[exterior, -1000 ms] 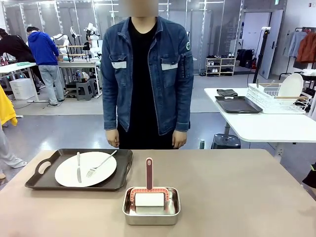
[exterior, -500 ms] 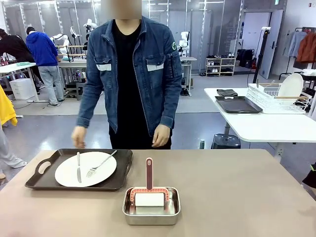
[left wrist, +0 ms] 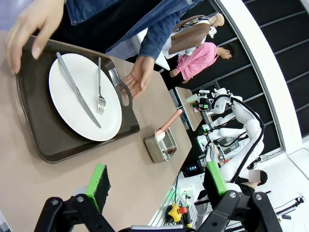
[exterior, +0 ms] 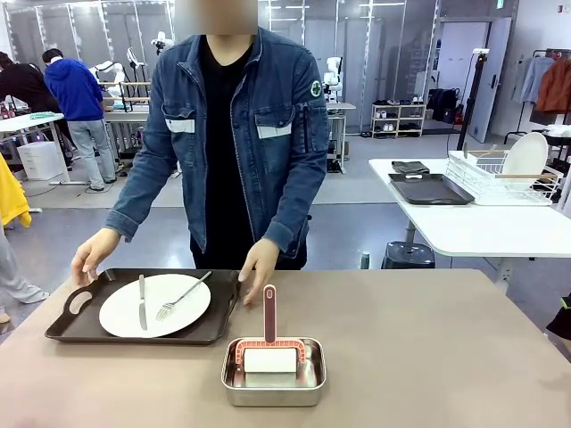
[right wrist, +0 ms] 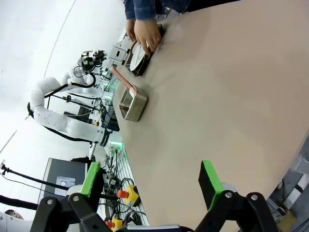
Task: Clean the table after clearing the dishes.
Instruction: When the right (or left) Handle tray is removed, use the right hand (or left hand) to clean the right (or left) side of the table with the Lint Roller.
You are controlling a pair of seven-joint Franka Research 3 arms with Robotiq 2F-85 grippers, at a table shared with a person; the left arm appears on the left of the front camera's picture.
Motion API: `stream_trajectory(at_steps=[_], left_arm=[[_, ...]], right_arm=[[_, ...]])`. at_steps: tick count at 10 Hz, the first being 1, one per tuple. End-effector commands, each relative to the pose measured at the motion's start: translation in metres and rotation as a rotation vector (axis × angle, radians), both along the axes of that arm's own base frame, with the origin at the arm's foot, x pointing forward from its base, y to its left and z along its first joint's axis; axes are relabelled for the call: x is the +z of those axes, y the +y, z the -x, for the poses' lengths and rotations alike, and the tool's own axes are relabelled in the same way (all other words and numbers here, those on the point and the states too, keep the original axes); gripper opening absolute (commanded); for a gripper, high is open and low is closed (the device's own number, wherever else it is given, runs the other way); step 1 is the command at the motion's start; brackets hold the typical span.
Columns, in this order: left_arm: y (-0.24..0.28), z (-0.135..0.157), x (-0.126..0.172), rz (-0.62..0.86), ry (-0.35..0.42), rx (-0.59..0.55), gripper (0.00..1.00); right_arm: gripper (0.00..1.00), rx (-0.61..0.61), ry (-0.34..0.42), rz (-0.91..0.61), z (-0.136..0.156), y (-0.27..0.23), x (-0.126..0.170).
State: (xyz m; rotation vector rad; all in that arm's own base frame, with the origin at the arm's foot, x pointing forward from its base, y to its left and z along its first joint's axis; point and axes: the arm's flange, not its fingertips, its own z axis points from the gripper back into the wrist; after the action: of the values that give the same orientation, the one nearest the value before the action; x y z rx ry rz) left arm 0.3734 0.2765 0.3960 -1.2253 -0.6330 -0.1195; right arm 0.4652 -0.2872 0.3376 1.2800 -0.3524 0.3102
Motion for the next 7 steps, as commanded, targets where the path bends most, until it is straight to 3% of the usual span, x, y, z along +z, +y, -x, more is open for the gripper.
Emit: stream_trajectory(at_steps=[1, 7], left_arm=[[0.0013, 0.0037, 0.0011, -0.007, -0.007, -0.009, 1.00], [0.0013, 0.0037, 0.0011, -0.007, -0.007, -0.009, 1.00]], right_arm=[[1.00, 0.005, -0.019, -0.003, 0.0035, 0.0033, -0.0001], [1.00, 0.005, -0.019, -0.003, 0.0035, 0.0033, -0.0001]])
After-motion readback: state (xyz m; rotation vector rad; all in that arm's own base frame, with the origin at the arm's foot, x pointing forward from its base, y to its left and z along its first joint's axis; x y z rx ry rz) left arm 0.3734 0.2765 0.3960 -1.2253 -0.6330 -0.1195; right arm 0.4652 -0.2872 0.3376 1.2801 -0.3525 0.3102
